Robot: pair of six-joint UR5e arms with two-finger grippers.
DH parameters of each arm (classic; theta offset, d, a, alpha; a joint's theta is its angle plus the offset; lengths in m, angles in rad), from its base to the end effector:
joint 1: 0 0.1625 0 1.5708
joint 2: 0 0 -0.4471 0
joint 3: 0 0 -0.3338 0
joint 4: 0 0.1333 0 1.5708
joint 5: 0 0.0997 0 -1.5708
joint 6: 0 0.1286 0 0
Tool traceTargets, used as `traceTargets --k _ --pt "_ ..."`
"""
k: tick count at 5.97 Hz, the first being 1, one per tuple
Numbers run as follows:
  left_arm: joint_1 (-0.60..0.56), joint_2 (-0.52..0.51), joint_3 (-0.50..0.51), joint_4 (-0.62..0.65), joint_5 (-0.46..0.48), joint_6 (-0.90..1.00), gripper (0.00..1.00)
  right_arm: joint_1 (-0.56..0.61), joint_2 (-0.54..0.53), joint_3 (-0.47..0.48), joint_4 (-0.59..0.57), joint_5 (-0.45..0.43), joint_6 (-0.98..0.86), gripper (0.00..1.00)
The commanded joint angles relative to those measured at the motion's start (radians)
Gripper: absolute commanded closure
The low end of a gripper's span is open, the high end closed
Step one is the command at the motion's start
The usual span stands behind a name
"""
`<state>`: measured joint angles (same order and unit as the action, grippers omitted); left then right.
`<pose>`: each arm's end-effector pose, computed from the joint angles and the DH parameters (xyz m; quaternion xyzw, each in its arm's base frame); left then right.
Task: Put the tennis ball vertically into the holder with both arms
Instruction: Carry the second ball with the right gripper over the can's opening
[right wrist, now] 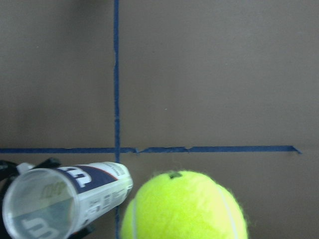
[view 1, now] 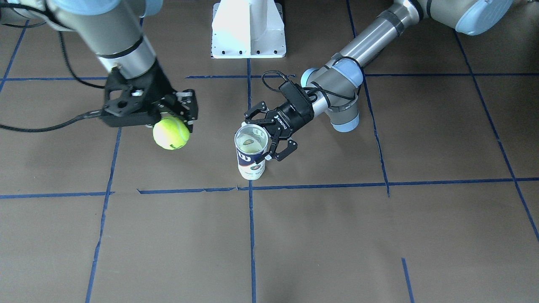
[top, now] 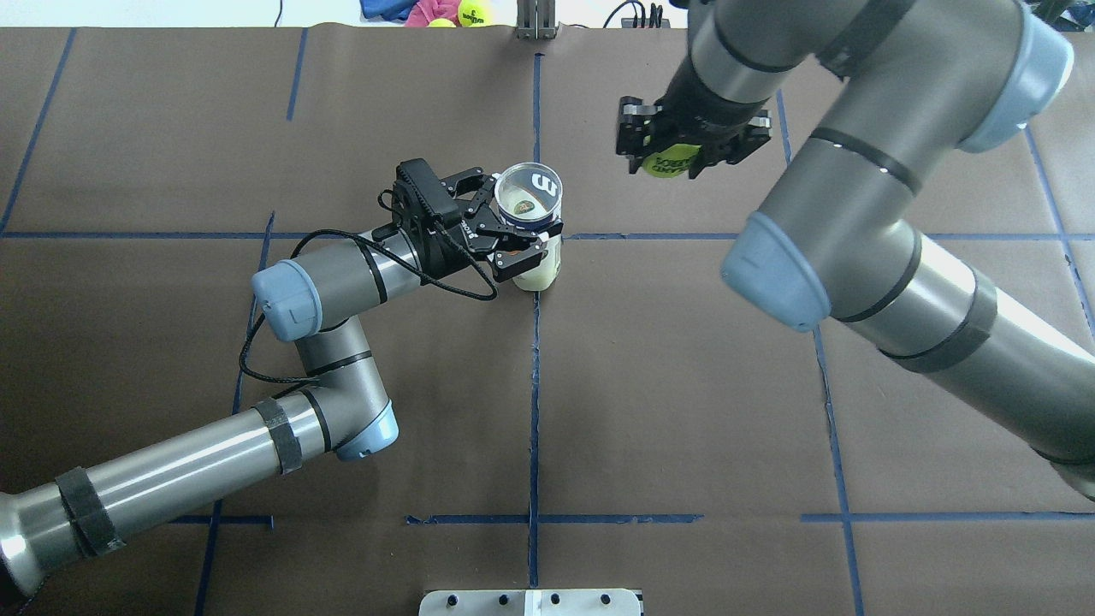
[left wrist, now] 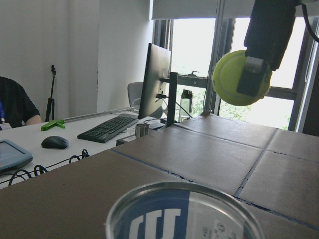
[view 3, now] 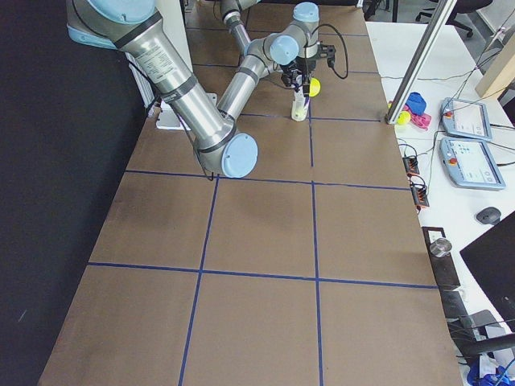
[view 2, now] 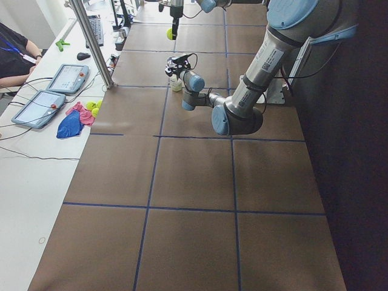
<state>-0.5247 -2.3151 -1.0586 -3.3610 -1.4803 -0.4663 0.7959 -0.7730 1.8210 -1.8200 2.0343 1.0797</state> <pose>0.5328 -0.4758 0.2690 0.6323 0.5634 0.1149 0.5192 -0.3927 -0.5094 0.1943 0.0578 -0.4297 0.0478 0.8998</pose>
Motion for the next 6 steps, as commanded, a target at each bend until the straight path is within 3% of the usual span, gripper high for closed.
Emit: traceTargets --k 1,4,5,6 --pt "0.000 0.000 0.000 0.000 0.000 0.000 0.13 -0.064 0.176 -0.120 -0.055 -0.045 0.085 0.97" --pt "0.000 -0.001 -0.001 0.000 0.000 0.000 0.13 -0.116 0.227 -0.190 -0.053 -0.085 0.086 0.95" --pt "0.000 -0.001 0.000 0.000 0.000 0.000 0.13 -0.121 0.228 -0.199 -0.050 -0.091 0.085 0.89" --pt "0.000 -0.001 0.000 0.000 0.000 0.000 0.13 -0.122 0.227 -0.201 -0.048 -0.091 0.074 0.41"
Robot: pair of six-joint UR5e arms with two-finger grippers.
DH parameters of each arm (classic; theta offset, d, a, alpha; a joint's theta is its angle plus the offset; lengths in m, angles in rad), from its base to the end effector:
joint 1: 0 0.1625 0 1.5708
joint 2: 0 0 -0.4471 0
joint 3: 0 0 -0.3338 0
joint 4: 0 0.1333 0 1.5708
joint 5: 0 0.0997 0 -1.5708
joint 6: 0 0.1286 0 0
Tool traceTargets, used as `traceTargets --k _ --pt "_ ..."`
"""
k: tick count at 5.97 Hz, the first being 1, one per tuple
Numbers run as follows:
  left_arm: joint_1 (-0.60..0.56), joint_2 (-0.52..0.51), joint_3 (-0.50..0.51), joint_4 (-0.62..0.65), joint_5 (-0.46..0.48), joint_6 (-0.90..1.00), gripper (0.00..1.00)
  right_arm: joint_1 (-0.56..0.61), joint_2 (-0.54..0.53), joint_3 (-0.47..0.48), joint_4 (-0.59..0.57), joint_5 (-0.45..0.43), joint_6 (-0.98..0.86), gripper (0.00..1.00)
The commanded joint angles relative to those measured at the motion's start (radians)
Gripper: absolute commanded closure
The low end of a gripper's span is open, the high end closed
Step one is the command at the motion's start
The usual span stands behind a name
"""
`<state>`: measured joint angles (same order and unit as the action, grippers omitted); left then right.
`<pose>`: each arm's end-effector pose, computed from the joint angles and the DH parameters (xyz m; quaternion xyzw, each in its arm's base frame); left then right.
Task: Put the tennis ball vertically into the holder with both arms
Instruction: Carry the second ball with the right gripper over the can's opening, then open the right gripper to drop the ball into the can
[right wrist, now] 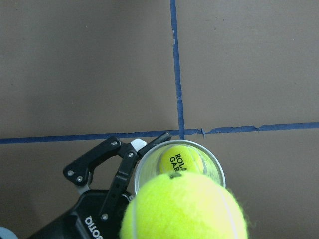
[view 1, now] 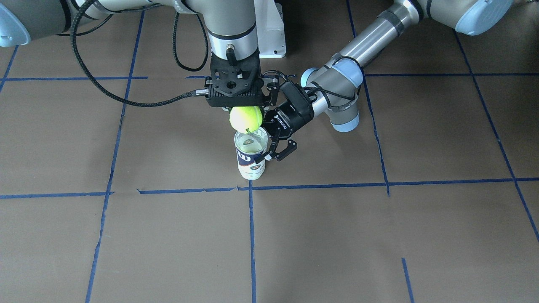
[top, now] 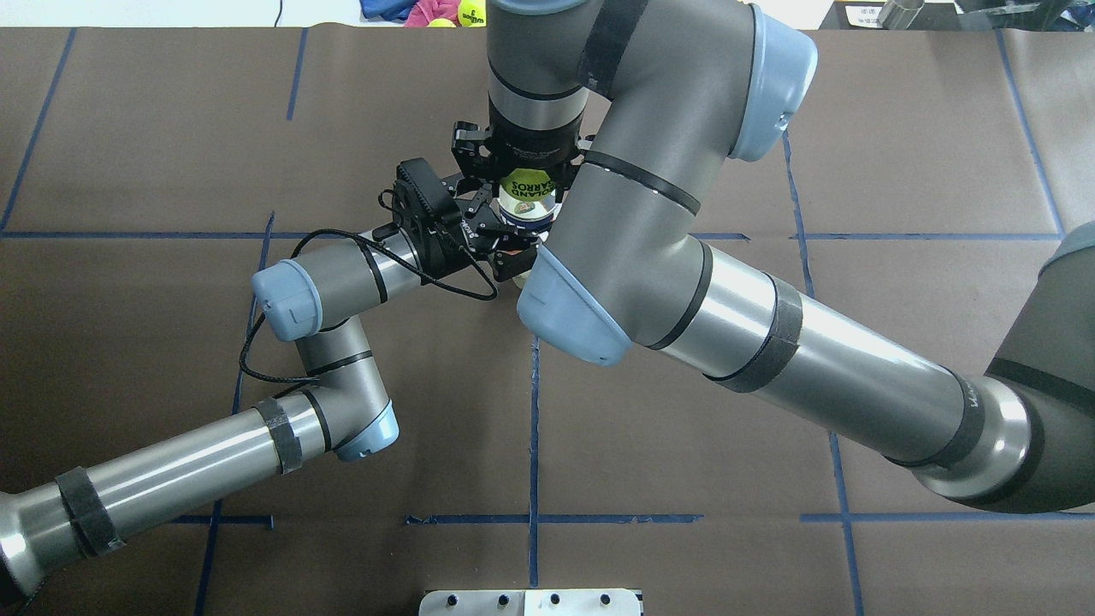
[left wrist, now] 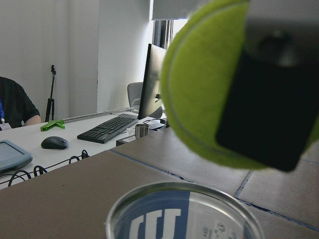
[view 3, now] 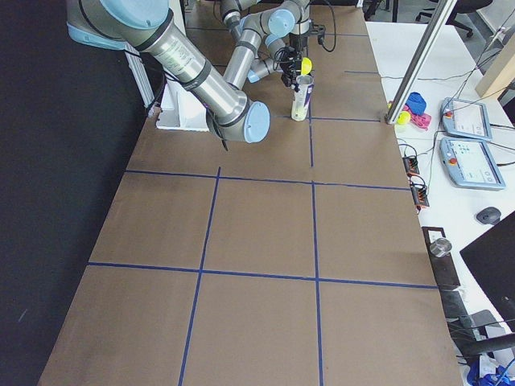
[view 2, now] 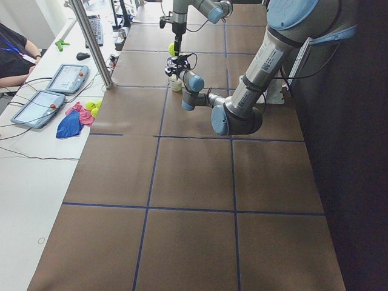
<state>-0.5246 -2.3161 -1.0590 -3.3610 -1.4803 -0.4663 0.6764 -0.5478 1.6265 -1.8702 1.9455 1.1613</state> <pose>0.5328 -0.4758 0.2681 0.6325 0.5637 0.1147 0.5186 -0.4876 -0.5019 0.1162 0.0453 -0.4086 0.0508 0.9102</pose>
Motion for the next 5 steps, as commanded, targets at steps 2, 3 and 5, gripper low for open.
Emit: traceTargets --k 2,3,5 --pt "0.000 0.000 0.001 0.000 0.000 0.000 0.13 -0.003 0.000 -0.007 0.002 -0.003 -0.020 0.01" --pt "0.000 0.000 -0.001 0.000 0.000 0.000 0.13 -0.001 0.000 -0.007 0.002 -0.003 -0.029 0.01" --pt "0.000 -0.003 -0.001 0.000 0.000 0.000 0.13 0.018 -0.001 0.000 0.002 0.010 -0.078 0.01"
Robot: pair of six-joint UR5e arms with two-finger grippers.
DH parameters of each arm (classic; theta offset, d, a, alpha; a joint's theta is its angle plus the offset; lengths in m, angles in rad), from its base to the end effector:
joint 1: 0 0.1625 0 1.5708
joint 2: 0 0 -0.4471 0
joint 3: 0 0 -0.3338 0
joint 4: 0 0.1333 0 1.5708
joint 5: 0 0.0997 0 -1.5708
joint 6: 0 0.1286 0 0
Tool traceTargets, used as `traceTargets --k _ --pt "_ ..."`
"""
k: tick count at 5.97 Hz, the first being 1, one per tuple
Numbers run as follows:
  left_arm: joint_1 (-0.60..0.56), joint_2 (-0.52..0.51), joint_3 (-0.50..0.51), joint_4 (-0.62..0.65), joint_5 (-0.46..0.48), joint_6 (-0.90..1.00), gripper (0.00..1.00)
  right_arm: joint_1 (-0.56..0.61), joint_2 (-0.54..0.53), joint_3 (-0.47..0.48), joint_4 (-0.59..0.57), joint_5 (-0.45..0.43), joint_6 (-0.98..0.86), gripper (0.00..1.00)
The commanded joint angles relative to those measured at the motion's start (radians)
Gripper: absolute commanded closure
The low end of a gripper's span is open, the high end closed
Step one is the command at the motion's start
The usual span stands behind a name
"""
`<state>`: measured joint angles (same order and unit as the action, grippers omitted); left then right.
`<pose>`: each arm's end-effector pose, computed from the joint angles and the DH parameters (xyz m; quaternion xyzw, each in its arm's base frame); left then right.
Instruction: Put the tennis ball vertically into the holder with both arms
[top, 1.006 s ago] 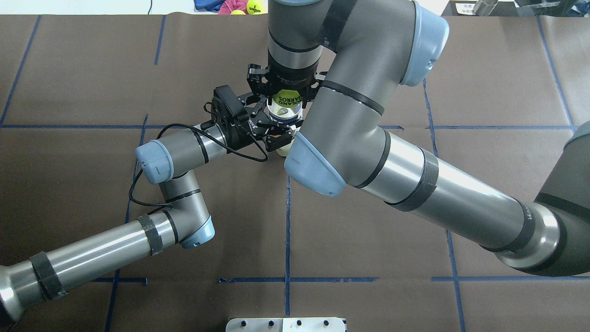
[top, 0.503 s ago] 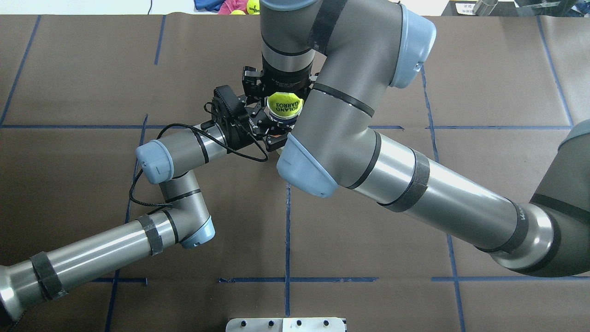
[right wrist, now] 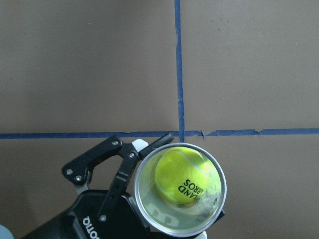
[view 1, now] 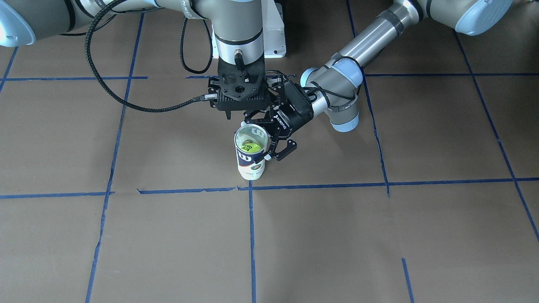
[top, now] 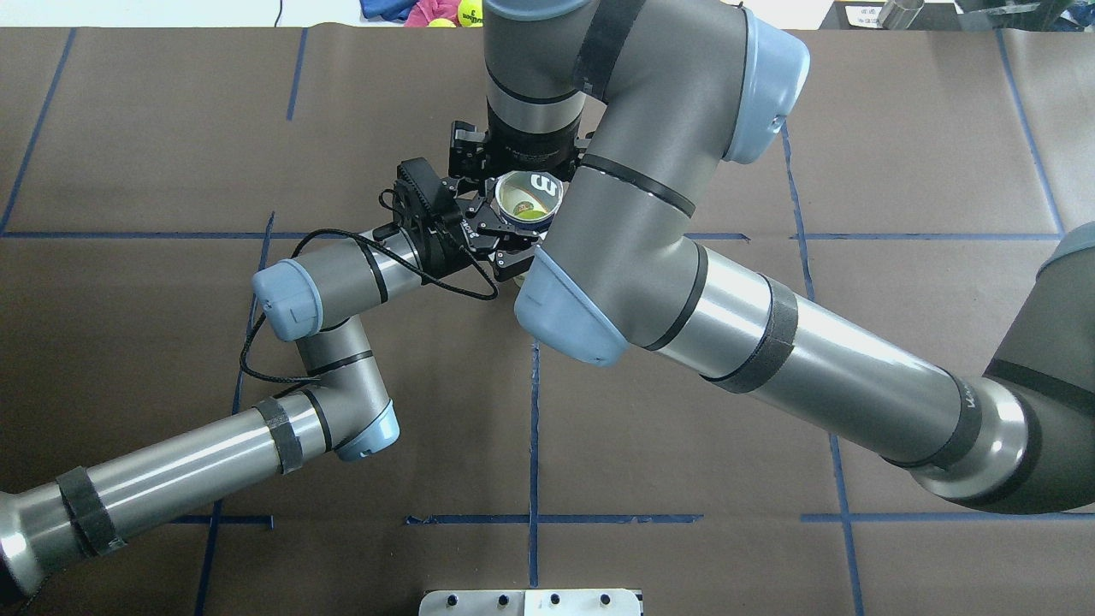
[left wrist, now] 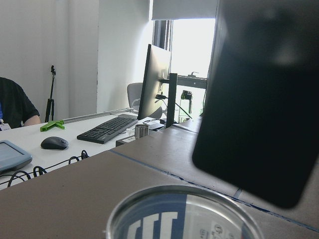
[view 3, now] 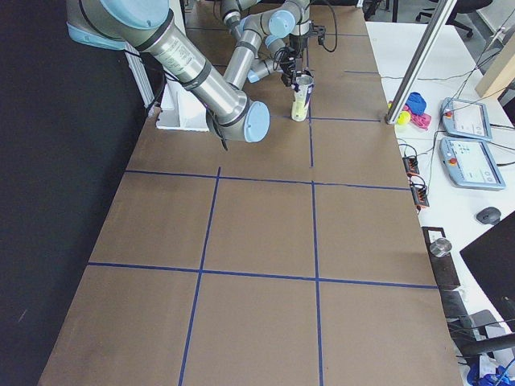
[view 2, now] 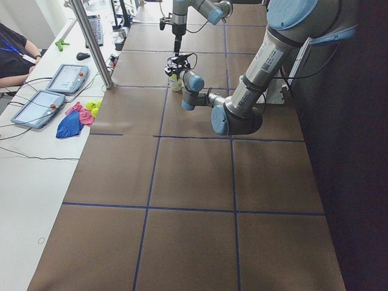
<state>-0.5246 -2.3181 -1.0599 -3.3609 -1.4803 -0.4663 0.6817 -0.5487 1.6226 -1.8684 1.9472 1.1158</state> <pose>0.5329 -0.4758 0.2664 0.6330 0.5643 0.1143 0.5175 -0.4859 -0.5051 0.1177 0.0542 -0.4065 0.0325 0.9114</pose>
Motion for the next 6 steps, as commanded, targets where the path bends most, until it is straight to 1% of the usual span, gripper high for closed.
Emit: traceTargets --k 1,2,3,5,6 --pt "-0.002 0.000 -0.018 0.000 0.000 0.002 0.07 0.071 -0.031 0.010 0.000 0.069 -0.097 0.01" --pt "-0.009 0.003 -0.058 0.001 0.000 0.000 0.03 0.137 -0.074 0.011 0.000 0.126 -0.194 0.01" --pt "-0.011 0.005 -0.102 0.026 0.000 -0.002 0.01 0.184 -0.148 0.011 0.018 0.139 -0.317 0.01" --pt "-0.053 0.008 -0.193 0.121 -0.002 -0.002 0.01 0.318 -0.299 0.011 0.113 0.212 -0.527 0.01" --pt "-0.087 0.009 -0.213 0.199 -0.006 0.000 0.01 0.397 -0.374 0.011 0.132 0.270 -0.660 0.01"
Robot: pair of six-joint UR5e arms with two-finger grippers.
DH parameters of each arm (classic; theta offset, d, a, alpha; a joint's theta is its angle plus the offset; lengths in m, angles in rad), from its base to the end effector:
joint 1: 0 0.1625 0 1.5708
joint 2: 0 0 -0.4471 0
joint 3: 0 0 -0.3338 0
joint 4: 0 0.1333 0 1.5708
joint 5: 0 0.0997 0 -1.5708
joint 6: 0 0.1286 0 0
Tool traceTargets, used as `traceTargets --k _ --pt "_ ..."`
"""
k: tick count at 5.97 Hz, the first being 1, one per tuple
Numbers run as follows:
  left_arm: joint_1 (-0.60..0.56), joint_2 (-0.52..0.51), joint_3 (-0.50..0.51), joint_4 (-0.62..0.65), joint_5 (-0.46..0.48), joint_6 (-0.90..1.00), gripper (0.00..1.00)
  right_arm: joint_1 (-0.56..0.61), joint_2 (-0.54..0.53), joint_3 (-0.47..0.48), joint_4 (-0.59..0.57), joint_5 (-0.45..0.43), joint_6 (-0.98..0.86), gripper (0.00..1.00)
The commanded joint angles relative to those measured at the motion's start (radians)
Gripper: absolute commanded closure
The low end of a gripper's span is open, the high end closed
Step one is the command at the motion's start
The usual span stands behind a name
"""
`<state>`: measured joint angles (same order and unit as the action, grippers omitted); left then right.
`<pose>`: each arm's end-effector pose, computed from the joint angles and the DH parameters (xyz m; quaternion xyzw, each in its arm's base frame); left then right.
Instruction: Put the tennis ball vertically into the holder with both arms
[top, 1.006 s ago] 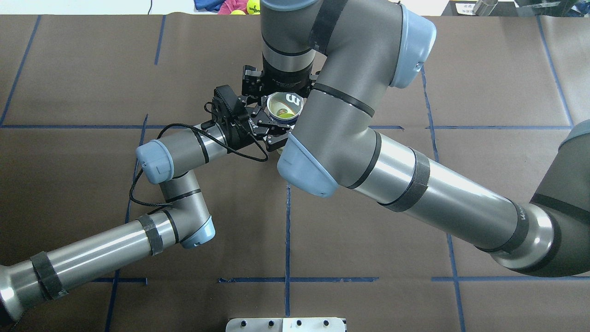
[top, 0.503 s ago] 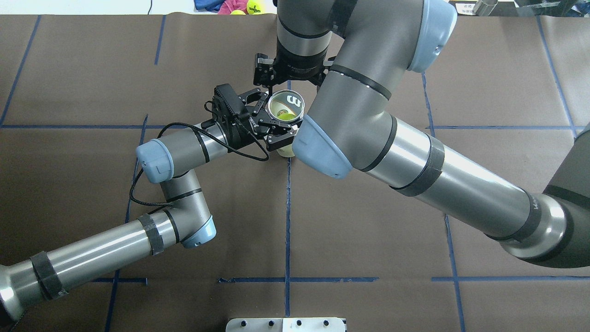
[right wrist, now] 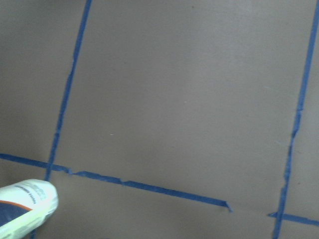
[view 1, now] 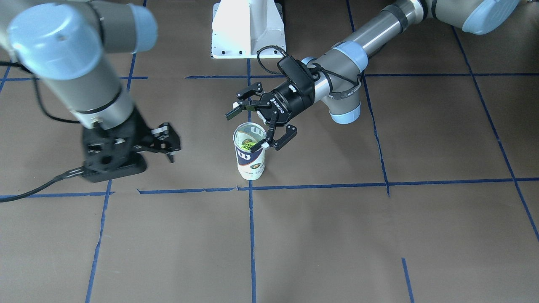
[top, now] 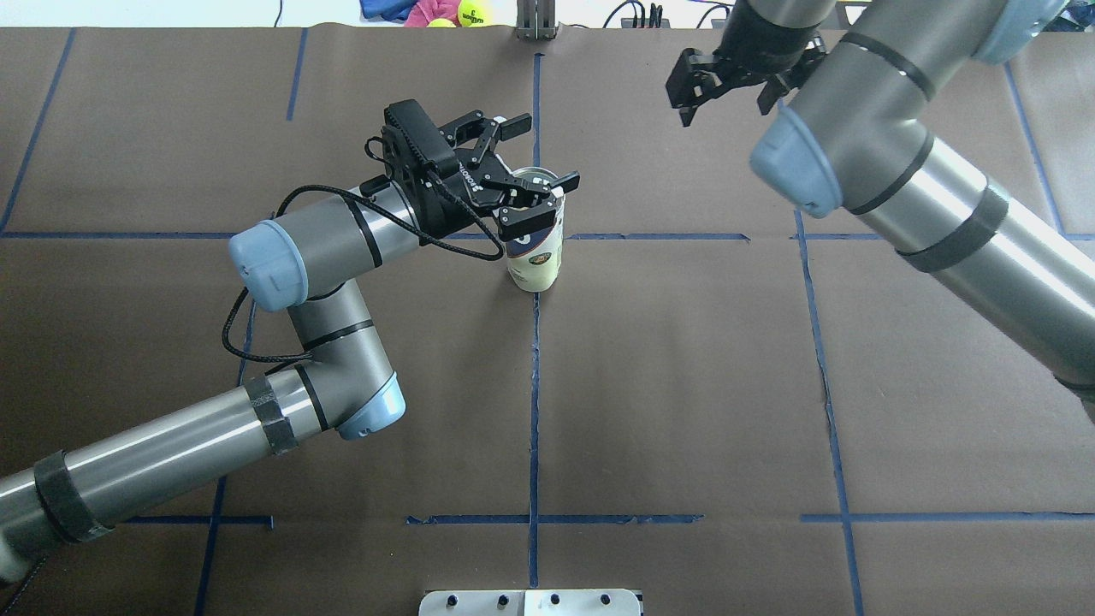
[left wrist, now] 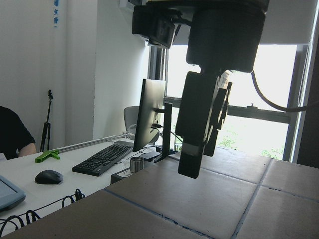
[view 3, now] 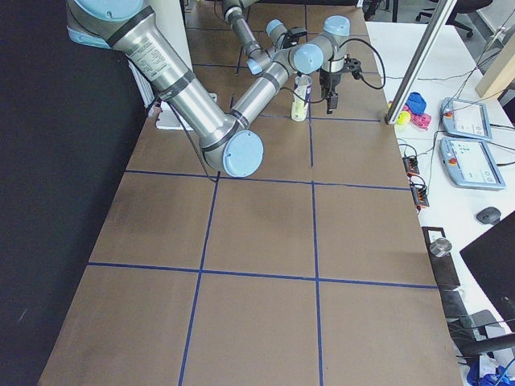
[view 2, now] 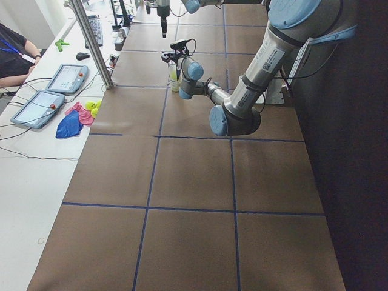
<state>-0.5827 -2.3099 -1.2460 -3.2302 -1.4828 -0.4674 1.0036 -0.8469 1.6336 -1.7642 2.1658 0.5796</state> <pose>0.4806 -0.4899 0.2095 0.6570 0.5553 0.0943 0.5010 -0.3105 -0.6014 0.2937 0.0827 -0.3871 -0.0800 0.9148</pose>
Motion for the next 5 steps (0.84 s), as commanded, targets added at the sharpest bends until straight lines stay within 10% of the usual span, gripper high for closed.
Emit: traceTargets --k 1,5 --pt "-0.069 0.050 -0.055 0.149 -0.007 0.003 0.00 0.160 -0.154 0.000 0.028 0.089 -0.299 0.01" --pt "-0.435 0.174 -0.171 0.545 -0.500 0.200 0.00 0.432 -0.433 -0.006 0.028 0.178 -0.824 0.01"
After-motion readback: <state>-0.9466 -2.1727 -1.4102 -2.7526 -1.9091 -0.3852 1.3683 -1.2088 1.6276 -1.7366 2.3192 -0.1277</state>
